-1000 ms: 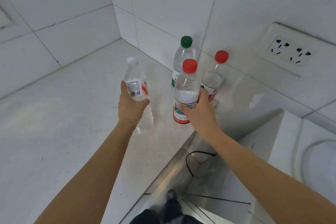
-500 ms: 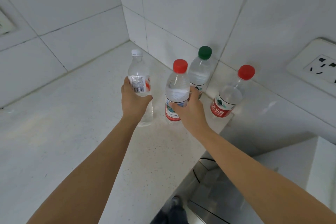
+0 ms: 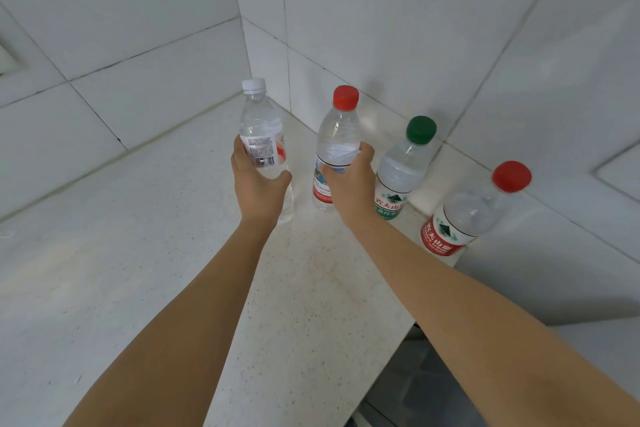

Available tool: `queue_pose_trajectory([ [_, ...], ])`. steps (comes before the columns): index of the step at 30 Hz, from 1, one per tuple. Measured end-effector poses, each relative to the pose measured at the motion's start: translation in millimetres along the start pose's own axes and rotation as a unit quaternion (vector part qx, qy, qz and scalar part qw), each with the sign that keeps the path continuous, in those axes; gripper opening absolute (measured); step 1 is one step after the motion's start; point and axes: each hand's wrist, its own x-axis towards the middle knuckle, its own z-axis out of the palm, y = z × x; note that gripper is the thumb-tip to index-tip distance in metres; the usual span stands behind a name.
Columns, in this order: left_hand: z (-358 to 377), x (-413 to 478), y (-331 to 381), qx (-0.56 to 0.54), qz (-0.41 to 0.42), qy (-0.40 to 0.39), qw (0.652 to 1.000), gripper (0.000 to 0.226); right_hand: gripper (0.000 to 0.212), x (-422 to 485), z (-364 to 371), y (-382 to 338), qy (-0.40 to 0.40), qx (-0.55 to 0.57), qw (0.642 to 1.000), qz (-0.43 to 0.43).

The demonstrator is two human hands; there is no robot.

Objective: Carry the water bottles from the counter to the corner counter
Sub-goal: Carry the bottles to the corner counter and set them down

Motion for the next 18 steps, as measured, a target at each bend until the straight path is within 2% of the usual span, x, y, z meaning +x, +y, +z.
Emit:
queue_pose_trajectory([
  [9, 0, 11, -14, 0.003, 0.02, 0.004, 1.0, 0.085, 0.057, 24, 11, -2, 0.079, 0.021, 0.997, 0.005],
  [18, 7, 25, -16, -0.048, 0.022, 0.01, 0.999, 0.093, 0.059, 26, 9, 1, 0.081, 0.026, 0.996, -0.009],
])
